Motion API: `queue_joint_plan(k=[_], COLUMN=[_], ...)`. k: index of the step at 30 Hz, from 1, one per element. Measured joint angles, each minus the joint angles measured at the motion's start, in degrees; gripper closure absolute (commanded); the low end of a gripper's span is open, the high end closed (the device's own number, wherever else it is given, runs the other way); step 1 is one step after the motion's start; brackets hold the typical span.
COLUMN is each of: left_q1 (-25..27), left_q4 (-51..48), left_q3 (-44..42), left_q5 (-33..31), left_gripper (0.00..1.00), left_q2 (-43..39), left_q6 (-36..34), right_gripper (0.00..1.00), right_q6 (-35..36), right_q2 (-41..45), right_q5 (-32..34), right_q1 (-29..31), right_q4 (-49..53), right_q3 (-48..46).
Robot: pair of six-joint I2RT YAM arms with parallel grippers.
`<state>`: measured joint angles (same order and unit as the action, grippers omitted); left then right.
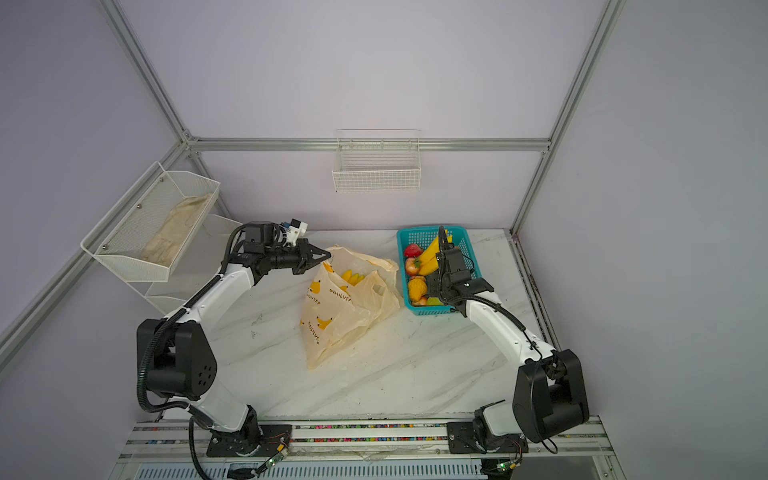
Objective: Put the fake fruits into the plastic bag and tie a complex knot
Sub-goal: 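Grasp the large green pear in the basket with the right gripper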
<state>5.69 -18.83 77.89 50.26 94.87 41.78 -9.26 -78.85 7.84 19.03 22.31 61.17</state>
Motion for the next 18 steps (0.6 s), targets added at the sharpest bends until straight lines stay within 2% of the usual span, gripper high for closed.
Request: queue_joint_plan(k=[2,3,9,12,14,18], left_q1=[0.0,0.0,0.0,0.0,0.0,0.0], left_q4=[0.0,0.0,0.0,0.0,0.0,0.0], left_q3=[0.0,0.0,0.0,0.0,0.0,0.0], left_q5=[0.0,0.0,0.0,0.0,0.0,0.0], left_gripper=[1.00,1.00,1.00,1.00,1.00,1.00], left_q2=[0.0,0.0,0.0,0.0,0.0,0.0], left_q6=[0.0,0.0,0.0,0.0,0.0,0.0], right_gripper=[0.75,0.71,0.32,0.19,0.15,0.14], right_q6=[0.2,0.2,-0.8,-1.4,-1.7,-2.1], right_q2=[2.3,3.2,4.2,1.2,-0.8,-5.3], right_q5=[-0.8,-1.3,0.3,0.2,-0.4,-2.0], right_q1=[0.0,0.0,0.0,-0.3,-0.6,-2.1], right_q4=[0.0,-0.2,-0.4,-1.0,-1.3,-2.7], right_q3=[0.1,0.1,1.2,0.7,0.0,-1.8])
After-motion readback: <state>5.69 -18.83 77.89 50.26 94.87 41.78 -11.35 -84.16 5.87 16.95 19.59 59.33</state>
